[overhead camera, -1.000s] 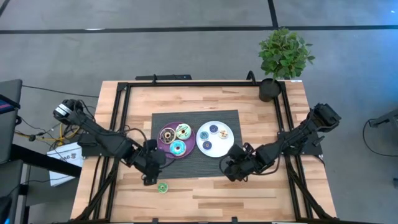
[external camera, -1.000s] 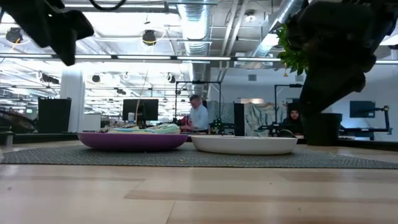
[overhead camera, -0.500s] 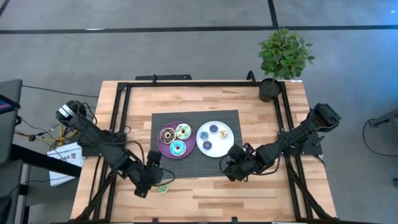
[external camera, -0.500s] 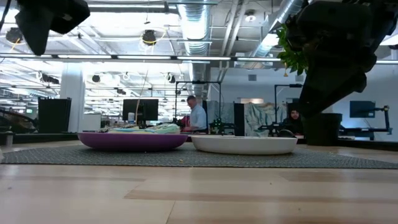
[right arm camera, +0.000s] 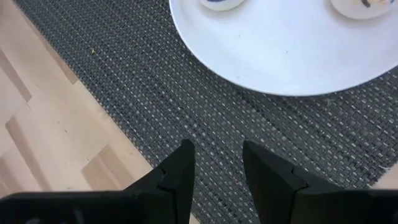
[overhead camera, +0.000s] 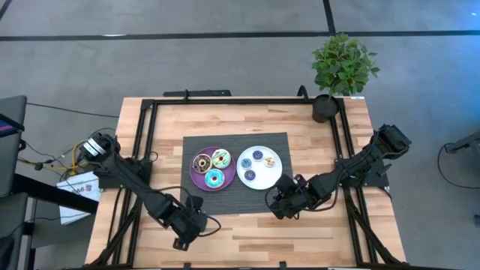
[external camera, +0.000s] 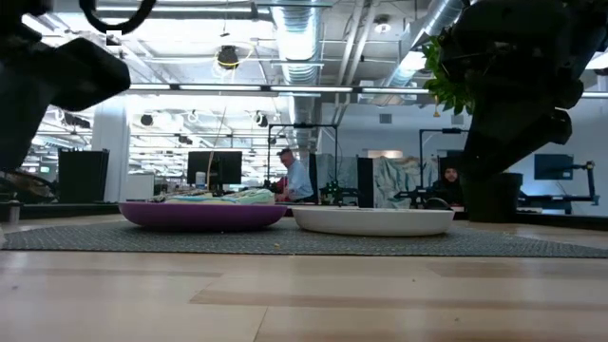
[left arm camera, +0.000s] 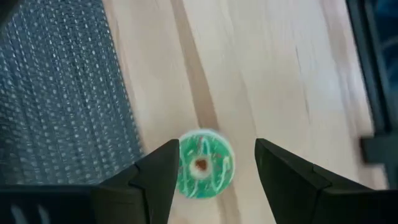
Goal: Pick & Place donuts
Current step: Put the small green donut on the white plate
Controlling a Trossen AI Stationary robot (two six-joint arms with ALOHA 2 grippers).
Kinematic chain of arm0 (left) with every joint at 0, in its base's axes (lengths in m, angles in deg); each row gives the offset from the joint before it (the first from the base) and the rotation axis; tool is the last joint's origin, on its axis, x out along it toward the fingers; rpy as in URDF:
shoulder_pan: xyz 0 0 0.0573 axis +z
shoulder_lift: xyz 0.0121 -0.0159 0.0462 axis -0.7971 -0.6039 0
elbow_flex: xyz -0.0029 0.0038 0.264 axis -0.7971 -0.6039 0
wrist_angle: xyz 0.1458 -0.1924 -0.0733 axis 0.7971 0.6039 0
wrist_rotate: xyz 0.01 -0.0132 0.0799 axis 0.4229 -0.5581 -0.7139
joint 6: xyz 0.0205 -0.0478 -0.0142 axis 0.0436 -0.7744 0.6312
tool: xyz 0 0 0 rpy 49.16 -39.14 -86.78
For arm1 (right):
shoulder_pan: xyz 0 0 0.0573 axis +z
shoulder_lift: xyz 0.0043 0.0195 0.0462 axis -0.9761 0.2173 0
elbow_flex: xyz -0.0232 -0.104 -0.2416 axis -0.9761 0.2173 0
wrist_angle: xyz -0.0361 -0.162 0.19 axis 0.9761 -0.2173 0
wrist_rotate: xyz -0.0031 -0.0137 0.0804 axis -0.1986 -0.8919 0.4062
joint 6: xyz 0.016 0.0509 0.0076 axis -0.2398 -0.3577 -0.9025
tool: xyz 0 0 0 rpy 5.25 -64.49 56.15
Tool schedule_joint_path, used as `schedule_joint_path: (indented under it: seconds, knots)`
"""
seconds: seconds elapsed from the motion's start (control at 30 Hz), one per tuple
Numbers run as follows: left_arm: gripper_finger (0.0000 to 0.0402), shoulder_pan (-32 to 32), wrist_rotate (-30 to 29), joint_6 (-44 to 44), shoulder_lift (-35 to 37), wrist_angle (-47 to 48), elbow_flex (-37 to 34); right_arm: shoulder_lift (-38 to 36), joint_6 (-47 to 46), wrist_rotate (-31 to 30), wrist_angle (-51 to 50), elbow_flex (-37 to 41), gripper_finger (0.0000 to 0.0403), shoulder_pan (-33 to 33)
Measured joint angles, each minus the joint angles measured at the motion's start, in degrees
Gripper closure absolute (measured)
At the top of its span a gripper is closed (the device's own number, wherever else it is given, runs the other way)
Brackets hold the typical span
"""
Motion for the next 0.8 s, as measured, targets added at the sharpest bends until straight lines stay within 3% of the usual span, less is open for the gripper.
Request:
schedule_joint_path:
  seconds: [0.2, 0.4, 0.6, 0.8]
  knots:
    - [0.0198, 0.11, -1.82, 0.06, 0.39, -2.65, 0.00, 0.00, -0.03, 0.45, 0.15, 0.00, 0.0276, 0.22]
    - [0.0198, 0.09, 4.47, 2.68, 0.49, -3.54, 0.00, 0.00, -0.07, 0.47, 0.51, 0.00, 0.0276, 0.24]
    - [0.0197, 0.09, 5.07, 0.74, 0.49, -4.03, 0.00, 0.00, -0.07, 0.43, 1.34, 0.00, 0.0276, 0.24]
    - [0.0158, 0.39, 4.12, -1.53, 0.49, -3.35, 0.00, 0.00, -0.07, 0.42, 1.35, 0.00, 0.0276, 0.24]
